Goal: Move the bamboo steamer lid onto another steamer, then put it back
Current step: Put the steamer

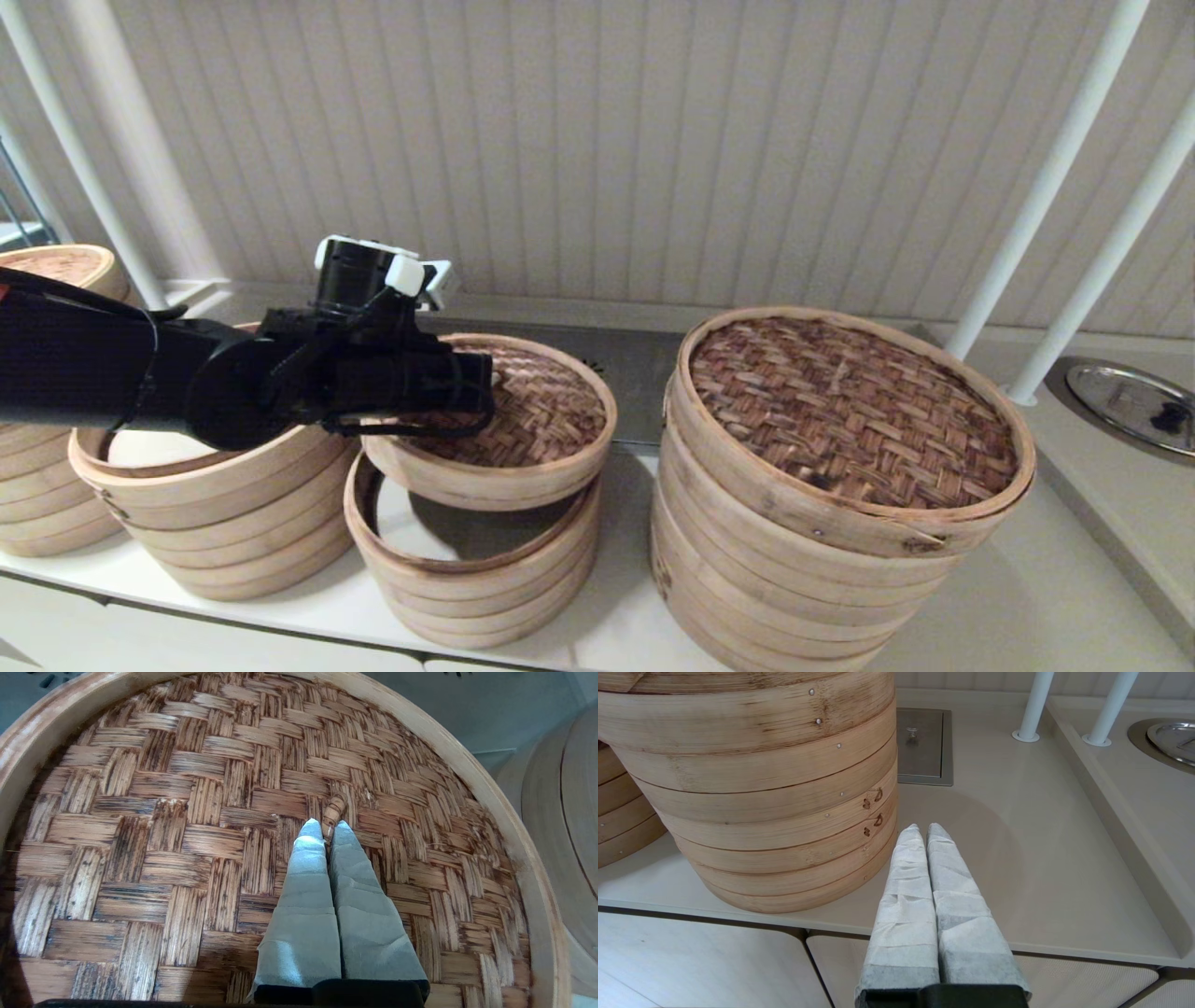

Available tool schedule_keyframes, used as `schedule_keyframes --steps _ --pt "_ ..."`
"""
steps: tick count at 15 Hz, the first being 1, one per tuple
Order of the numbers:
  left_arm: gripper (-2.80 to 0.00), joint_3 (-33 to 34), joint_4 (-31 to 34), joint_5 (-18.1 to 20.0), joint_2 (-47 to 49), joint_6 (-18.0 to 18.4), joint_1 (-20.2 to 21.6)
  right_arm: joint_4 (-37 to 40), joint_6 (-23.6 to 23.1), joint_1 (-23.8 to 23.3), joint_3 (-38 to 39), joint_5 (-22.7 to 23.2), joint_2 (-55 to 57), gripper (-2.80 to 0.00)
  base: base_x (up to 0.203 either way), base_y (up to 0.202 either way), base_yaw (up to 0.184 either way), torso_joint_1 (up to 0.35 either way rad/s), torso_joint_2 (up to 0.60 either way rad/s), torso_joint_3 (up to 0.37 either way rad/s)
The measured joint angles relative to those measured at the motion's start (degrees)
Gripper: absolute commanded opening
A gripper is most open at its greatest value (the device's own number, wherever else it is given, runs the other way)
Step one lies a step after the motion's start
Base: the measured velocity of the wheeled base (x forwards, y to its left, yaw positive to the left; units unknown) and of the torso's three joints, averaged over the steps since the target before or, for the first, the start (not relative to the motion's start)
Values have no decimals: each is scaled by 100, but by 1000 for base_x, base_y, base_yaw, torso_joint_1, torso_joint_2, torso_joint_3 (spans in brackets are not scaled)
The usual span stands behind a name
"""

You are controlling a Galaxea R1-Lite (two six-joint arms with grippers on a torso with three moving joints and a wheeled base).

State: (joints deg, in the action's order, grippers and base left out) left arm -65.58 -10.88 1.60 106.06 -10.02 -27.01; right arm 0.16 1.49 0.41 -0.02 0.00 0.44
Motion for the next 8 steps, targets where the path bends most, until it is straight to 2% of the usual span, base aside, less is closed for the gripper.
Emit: schedule_keyframes --steps 2,8 --pt "-280 153 -243 -151 9 5 -33 0 0 0 0 0 0 -280 0 0 0 0 0 0" --pt "-280 650 -698 -191 30 13 -51 0 0 0 0 0 0 -280 0 0 0 0 0 0"
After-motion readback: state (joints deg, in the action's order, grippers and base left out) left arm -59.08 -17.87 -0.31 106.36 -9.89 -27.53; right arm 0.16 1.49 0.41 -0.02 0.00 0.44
